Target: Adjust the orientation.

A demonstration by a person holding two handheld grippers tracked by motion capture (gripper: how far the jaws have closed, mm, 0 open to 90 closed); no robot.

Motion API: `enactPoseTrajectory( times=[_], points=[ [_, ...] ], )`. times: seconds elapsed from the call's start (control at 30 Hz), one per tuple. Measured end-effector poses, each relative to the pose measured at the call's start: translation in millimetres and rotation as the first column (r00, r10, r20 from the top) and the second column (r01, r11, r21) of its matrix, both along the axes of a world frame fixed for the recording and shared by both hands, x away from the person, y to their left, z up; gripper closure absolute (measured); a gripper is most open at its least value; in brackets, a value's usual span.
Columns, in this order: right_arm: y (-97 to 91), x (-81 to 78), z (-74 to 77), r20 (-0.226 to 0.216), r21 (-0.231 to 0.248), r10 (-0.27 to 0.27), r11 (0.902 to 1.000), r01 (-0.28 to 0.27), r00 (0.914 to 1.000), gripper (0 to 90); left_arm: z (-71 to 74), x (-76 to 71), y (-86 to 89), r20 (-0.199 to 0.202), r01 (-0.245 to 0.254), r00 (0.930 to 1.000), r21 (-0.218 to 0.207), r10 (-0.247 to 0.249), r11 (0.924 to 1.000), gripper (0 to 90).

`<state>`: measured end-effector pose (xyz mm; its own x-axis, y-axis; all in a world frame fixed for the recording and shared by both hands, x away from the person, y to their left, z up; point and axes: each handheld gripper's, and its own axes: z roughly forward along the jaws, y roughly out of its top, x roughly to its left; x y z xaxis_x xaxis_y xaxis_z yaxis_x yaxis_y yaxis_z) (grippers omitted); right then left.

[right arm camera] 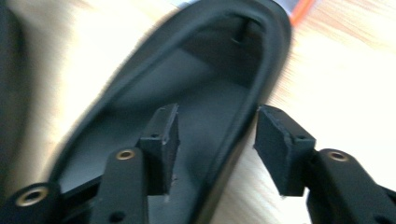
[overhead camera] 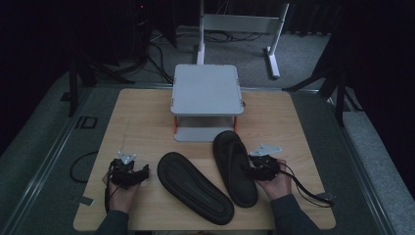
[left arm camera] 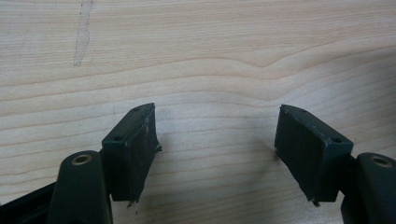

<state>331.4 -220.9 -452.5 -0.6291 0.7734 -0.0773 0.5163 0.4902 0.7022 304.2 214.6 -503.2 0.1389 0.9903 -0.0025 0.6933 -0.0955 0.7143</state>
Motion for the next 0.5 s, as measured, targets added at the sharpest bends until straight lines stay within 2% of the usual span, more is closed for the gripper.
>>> enactPoseTrajectory(
  times=[0.03, 0.07, 0.1, 0.17, 0.23, 0.33, 0.47, 0.5],
  points=[
    [0.9, 1.7, -2.2, 0.002, -0.010, -0.009, 0.9999, 0.009, 1.0000, 56.6, 0.2, -0.1, 0.2, 0.002, 0.000, 1.0000, -0.001, 0.000, 1.0000, 30.0],
    [1.7, 1.9, -3.8, 0.011, -0.034, -0.022, 0.9992, 0.022, 0.9997, 67.5, 0.2, 0.0, 0.3, 0.002, 0.000, 1.0000, -0.001, 0.000, 1.0000, 30.0],
    [1.6, 1.4, -4.4, 0.021, -0.033, -0.019, 0.9993, 0.019, 0.9996, 70.0, 0.1, 0.1, 0.0, 0.001, 0.001, 1.0000, -0.001, -0.001, 1.0000, 30.0],
    [2.6, 0.0, -3.3, 0.004, 0.025, 0.019, 0.9995, -0.019, 0.9998, 74.8, -0.1, 0.2, -0.6, 0.003, 0.002, 1.0000, -0.001, -0.002, 1.0000, 30.0],
    [7.2, -2.2, -3.7, 0.012, 0.043, 0.054, 0.9976, -0.054, 0.9985, 79.4, 0.1, 0.1, -1.0, 0.004, 0.003, 1.0000, 0.000, -0.003, 1.0000, 30.0],
    [17.7, -1.9, -6.8, 0.006, 0.051, 0.106, 0.9931, -0.106, 0.9944, 80.6, 0.8, -0.6, -1.2, 0.010, 0.006, 0.9999, 0.000, -0.006, 1.0000, 30.0],
    [26.0, -2.7, -10.0, 0.016, 0.028, 0.093, 0.9953, -0.093, 0.9956, 81.4, 1.5, -1.3, -0.7, 0.015, 0.003, 0.9999, -0.007, -0.003, 1.0000, 30.0],
    [25.5, -3.0, -9.4, 0.019, 0.044, 0.088, 0.9951, -0.089, 0.9960, 82.0, 1.8, -1.4, -0.7, 0.015, 0.005, 0.9999, -0.006, -0.005, 1.0000, 30.0]
  ],
)
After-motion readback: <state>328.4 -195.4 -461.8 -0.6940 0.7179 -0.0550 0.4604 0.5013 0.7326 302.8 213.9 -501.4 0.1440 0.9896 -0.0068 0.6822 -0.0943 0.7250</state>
